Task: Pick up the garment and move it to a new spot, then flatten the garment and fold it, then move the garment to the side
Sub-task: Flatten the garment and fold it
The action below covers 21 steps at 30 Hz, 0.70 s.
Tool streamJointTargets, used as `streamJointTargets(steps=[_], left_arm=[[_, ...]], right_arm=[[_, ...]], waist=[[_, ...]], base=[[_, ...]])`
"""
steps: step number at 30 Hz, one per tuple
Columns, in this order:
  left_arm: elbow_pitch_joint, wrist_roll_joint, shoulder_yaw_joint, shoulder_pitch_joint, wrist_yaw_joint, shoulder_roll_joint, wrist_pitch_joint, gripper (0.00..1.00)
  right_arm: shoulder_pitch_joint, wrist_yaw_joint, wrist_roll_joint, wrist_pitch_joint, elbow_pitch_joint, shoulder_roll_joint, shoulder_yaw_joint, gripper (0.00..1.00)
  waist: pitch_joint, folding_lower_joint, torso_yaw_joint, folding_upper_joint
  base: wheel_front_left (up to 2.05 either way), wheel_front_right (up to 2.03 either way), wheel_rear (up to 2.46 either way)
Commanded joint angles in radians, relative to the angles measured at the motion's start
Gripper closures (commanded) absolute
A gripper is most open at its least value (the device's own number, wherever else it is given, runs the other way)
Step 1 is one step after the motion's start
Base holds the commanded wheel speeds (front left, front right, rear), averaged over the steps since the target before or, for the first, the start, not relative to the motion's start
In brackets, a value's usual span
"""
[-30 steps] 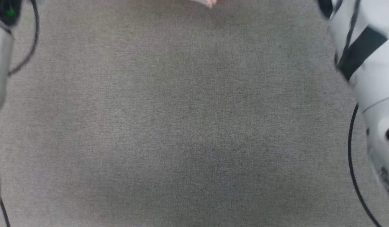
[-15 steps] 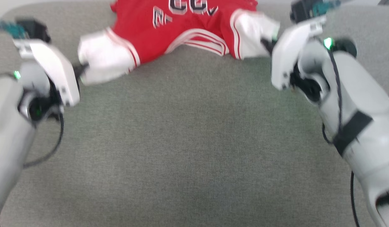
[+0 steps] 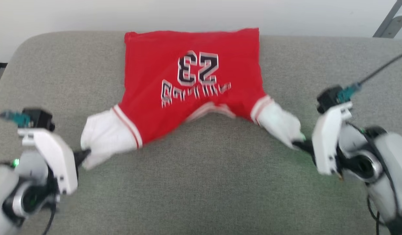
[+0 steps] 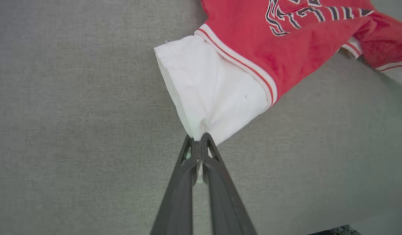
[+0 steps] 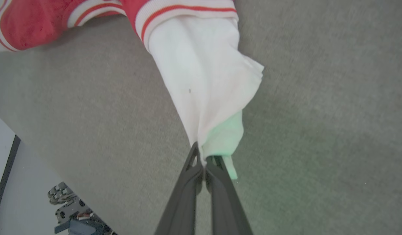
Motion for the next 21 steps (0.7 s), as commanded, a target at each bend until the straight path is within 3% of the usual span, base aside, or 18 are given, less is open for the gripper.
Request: streamJointTargets(steps=[1,8,13,17,20,21], left_arm=[[-0.047,-0.011,0.004,0.037,0.025,0.021,0.004,1.00],[-0.321,-0.110,0.035,0.257,0.206,0.153,-0.007,1.00],[-0.441,-0.165,0.043,0.379,0.293,0.205,-0.028,1.00],[-0.473,-0.182,0.042,0.443,0.312,0.209,-0.061,1.00],[-0.461,-0.183,0.042,0.459,0.291,0.186,-0.088,1.00],[-0.453,-0.181,0.045,0.458,0.284,0.178,-0.099,1.00]], right_arm=[[0.038,-0.001,-0.002,0.039,-0.038,-0.014,-0.018,1.00],[0.308,-0.001,0.011,0.368,-0.326,-0.043,-0.164,1.00],[0.481,-0.001,-0.027,0.534,-0.506,0.007,-0.288,1.00],[0.575,-0.001,-0.079,0.594,-0.599,0.079,-0.359,1.00],[0.604,-0.001,-0.127,0.573,-0.628,0.123,-0.375,1.00],[0.603,-0.001,-0.146,0.554,-0.628,0.132,-0.377,0.80]], waist=[[-0.007,-0.0001,-0.001,0.0000],[-0.012,-0.0001,-0.004,0.0000],[0.005,-0.0001,0.003,0.0000],[0.028,-0.0001,0.011,0.0000],[0.043,-0.0001,0.016,0.0000],[0.048,-0.0001,0.017,0.0000]], base=[[0.00,0.00,0.00],[0.00,0.00,0.00],[0.00,0.00,0.00],[0.00,0.00,0.00],[0.00,0.00,0.00],[0.00,0.00,0.00]])
